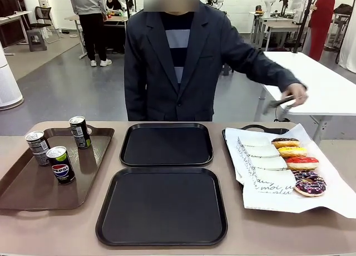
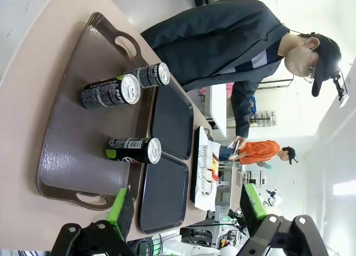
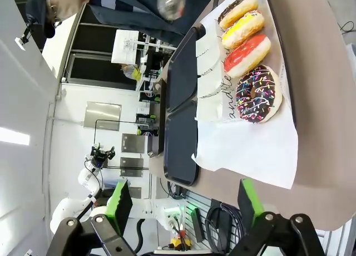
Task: Set up donuts and drinks on trays.
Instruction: Pick up one Pepsi coke and place it on the Flat Tray.
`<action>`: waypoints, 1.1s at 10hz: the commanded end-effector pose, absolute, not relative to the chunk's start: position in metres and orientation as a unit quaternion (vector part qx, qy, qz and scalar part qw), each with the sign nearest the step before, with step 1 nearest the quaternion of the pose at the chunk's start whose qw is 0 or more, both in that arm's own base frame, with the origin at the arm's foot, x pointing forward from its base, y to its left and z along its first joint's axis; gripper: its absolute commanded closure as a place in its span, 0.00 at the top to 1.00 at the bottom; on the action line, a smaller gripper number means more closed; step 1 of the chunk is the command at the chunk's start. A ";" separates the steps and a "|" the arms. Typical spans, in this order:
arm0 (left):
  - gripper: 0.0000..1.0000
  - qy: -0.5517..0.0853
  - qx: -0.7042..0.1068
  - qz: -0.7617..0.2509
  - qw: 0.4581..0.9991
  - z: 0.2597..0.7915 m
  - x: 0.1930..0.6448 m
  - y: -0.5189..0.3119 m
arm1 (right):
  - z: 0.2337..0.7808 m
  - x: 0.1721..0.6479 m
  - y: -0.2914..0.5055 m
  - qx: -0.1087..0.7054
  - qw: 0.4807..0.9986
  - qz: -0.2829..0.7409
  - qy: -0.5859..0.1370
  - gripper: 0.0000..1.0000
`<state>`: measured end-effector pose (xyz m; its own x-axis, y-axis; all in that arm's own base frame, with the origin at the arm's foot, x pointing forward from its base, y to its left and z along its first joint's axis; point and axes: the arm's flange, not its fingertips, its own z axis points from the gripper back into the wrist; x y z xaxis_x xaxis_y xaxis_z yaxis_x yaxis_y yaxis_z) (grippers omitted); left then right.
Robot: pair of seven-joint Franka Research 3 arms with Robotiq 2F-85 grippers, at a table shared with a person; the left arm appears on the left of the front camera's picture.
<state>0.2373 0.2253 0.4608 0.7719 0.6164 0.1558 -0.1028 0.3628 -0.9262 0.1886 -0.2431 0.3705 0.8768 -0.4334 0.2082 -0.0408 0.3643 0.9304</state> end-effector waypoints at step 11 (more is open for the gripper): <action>1.00 -0.254 -0.522 0.224 0.783 0.462 0.238 0.227 | 0.373 0.192 -0.245 0.556 0.789 -0.119 -0.231 1.00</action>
